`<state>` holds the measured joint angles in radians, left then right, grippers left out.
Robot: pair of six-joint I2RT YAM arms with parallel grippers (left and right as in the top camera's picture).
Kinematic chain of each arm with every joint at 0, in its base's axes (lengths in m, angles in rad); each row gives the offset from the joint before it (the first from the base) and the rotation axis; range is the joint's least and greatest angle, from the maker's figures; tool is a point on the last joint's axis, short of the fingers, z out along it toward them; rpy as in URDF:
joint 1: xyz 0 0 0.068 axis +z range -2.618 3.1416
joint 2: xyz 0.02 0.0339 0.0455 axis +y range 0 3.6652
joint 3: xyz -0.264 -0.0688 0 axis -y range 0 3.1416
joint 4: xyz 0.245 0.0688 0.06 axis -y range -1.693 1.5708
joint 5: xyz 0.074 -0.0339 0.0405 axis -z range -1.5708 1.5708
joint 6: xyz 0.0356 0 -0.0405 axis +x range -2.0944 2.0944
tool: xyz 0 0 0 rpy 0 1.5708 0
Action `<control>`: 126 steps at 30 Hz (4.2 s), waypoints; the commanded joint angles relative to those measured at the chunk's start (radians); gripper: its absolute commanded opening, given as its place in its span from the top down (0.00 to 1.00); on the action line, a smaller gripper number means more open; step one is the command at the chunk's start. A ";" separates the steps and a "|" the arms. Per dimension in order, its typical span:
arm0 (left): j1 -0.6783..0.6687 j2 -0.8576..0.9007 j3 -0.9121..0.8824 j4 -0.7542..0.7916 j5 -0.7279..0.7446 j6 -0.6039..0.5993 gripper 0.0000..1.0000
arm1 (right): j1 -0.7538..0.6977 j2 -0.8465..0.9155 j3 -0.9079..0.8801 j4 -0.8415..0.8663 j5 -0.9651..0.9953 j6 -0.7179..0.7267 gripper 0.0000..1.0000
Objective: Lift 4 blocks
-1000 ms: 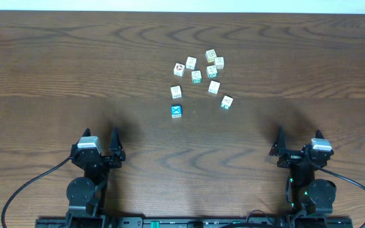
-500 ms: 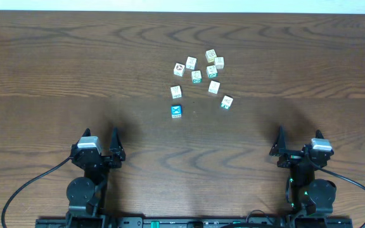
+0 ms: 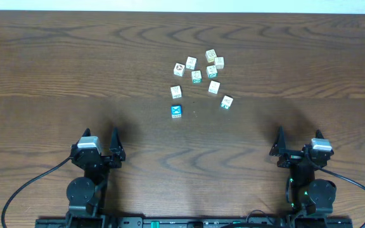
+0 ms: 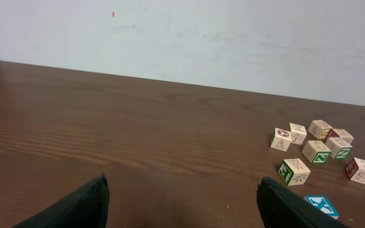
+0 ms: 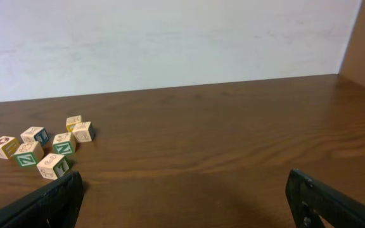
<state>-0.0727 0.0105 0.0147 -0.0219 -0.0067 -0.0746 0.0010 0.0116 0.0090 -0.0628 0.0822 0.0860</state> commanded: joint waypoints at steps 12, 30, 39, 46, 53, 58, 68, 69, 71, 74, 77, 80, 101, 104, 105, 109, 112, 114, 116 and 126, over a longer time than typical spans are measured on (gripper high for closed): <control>0.006 -0.006 -0.011 -0.048 -0.042 -0.001 0.25 | -0.007 -0.006 0.006 0.063 -0.154 -0.062 0.01; 0.006 -0.006 -0.011 -0.048 -0.042 -0.001 0.25 | -0.007 0.289 0.226 0.063 -0.155 0.035 0.01; 0.006 -0.006 -0.011 -0.048 -0.042 -0.001 0.25 | -0.006 0.674 0.594 -0.314 -0.233 0.047 0.01; 0.006 -0.006 -0.011 -0.048 -0.042 -0.001 0.25 | 0.036 0.918 0.893 -0.649 -0.246 0.048 0.01; 0.006 -0.006 -0.011 -0.048 -0.042 -0.001 0.25 | 0.127 1.109 1.059 -0.790 -0.411 0.047 0.01; 0.006 -0.006 -0.011 -0.048 -0.042 -0.001 0.25 | 0.139 1.185 1.049 -0.721 -0.467 0.093 0.01; 0.006 -0.006 -0.011 -0.048 -0.042 -0.001 0.25 | 0.263 1.495 1.128 -0.564 -0.222 0.196 0.03; 0.006 -0.006 -0.011 -0.048 -0.042 -0.001 0.25 | 0.275 1.529 1.146 -0.560 -0.182 0.230 0.07; 0.006 -0.006 -0.011 -0.048 -0.042 -0.001 0.25 | 0.296 1.590 1.179 -0.546 -0.110 0.301 0.11; 0.006 -0.006 -0.011 -0.048 -0.042 -0.001 0.25 | 0.324 1.671 1.214 -0.513 -0.048 0.381 0.10; 0.006 -0.006 -0.011 -0.048 -0.042 -0.001 0.25 | 0.347 1.742 1.229 -0.483 -0.020 0.463 0.10; 0.006 -0.006 -0.011 -0.048 -0.042 -0.001 0.25 | 0.365 1.801 1.229 -0.445 -0.004 0.520 0.12; 0.006 -0.006 -0.011 -0.048 -0.042 -0.001 0.25 | 0.394 1.932 1.229 -0.448 0.034 0.657 0.51; 0.006 -0.006 -0.011 -0.048 -0.042 -0.001 0.25 | 0.394 1.932 1.229 -0.469 0.034 0.652 0.50; 0.006 -0.006 -0.011 -0.048 -0.042 -0.001 0.25 | 0.394 1.932 1.229 -0.473 0.034 0.649 0.53; 0.006 -0.006 -0.011 -0.048 -0.042 -0.001 0.25 | 0.394 1.932 1.228 -0.477 0.034 0.628 0.62; 0.006 -0.006 -0.011 -0.048 -0.042 -0.001 0.25 | 0.394 1.932 1.228 -0.463 0.033 0.564 0.66; 0.006 -0.006 -0.011 -0.048 -0.042 -0.001 0.25 | 0.395 1.932 1.228 -0.461 0.034 0.519 0.70; 0.006 -0.006 -0.011 -0.048 -0.042 -0.001 0.25 | 0.398 1.932 1.228 -0.462 0.033 0.468 0.75; 0.006 -0.006 -0.011 -0.048 -0.042 -0.001 0.25 | 0.473 1.909 1.229 -0.549 -0.027 0.290 0.84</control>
<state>-0.0727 0.0105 0.0154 -0.0223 -0.0074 -0.0746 0.4438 1.9343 1.2346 -0.5808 0.0780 0.4358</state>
